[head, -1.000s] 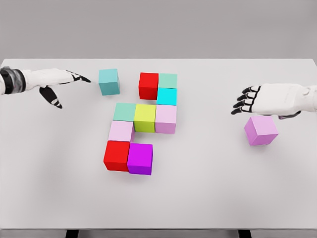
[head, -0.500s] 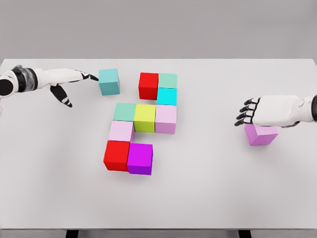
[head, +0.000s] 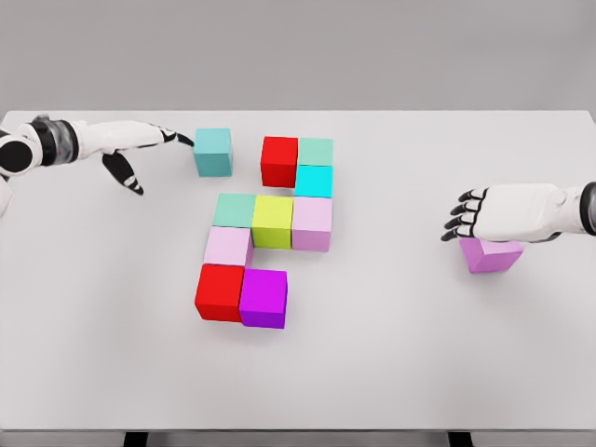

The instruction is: Assemble the squares on the desktop into the number 2

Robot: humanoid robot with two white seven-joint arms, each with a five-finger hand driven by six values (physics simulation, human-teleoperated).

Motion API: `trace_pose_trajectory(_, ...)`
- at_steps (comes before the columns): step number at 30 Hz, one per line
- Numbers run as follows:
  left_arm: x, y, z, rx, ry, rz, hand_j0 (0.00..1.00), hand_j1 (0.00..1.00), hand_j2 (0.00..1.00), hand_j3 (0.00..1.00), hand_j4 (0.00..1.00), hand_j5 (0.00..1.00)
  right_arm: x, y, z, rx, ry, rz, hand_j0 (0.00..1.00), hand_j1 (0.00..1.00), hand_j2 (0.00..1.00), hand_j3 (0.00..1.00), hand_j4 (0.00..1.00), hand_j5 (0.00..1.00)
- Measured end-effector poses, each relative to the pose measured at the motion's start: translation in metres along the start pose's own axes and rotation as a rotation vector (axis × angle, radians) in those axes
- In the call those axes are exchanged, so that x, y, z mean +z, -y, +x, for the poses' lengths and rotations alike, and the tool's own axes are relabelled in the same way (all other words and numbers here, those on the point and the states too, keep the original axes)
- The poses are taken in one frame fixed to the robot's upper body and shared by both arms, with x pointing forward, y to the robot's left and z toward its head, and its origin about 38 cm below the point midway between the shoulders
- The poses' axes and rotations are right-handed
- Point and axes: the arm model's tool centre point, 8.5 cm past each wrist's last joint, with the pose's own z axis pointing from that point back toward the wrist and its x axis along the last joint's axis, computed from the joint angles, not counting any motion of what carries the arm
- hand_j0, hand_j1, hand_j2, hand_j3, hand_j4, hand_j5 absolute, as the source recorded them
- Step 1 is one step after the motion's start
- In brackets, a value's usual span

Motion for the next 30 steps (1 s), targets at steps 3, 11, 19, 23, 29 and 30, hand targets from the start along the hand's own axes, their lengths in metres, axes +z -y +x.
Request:
trace_pose_trajectory(3, -0.003, -0.004, 0.004, -0.005, 0.007, 0.004, 1.0, 1.0, 1.0, 1.0, 1.0, 1.0, -0.003, -0.002, 0.0, 0.017, -0.008, 0.015, 1.0, 1.0, 1.0, 1.0, 1.0, 1.0)
trace_pose_trajectory(11, -0.012, -0.005, 0.011, -0.014, 0.021, -0.003, 1.0, 1.0, 1.0, 1.0, 1.0, 1.0, -0.008, -0.003, 0.002, 0.028, -0.004, 0.027, 1.0, 1.0, 1.0, 1.0, 1.0, 1.0)
trace_pose_trajectory(19, -0.019, -0.005, 0.019, -0.028, 0.036, -0.009, 1.0, 1.0, 1.0, 1.0, 1.0, 1.0, -0.009, -0.002, 0.003, 0.029, 0.0, 0.023, 1.0, 1.0, 1.0, 1.0, 1.0, 1.0)
trace_pose_trajectory(23, -0.022, -0.006, 0.022, -0.031, 0.042, -0.011, 1.0, 1.0, 1.0, 1.0, 1.0, 1.0, -0.01, -0.003, 0.003, 0.027, 0.002, 0.024, 0.91, 0.91, 0.91, 0.91, 0.91, 0.91)
trace_pose_trajectory(29, -0.024, -0.007, 0.024, -0.03, 0.046, -0.009, 1.0, 1.0, 1.0, 1.0, 1.0, 1.0, -0.013, -0.006, 0.006, 0.027, 0.012, 0.034, 0.76, 0.76, 0.76, 0.76, 0.76, 0.76)
trace_pose_trajectory(30, -0.022, -0.008, 0.023, -0.028, 0.042, -0.005, 1.0, 1.0, 1.0, 1.0, 1.0, 1.0, -0.013, -0.006, 0.007, 0.026, 0.014, 0.034, 0.72, 0.72, 0.72, 0.72, 0.72, 0.72)
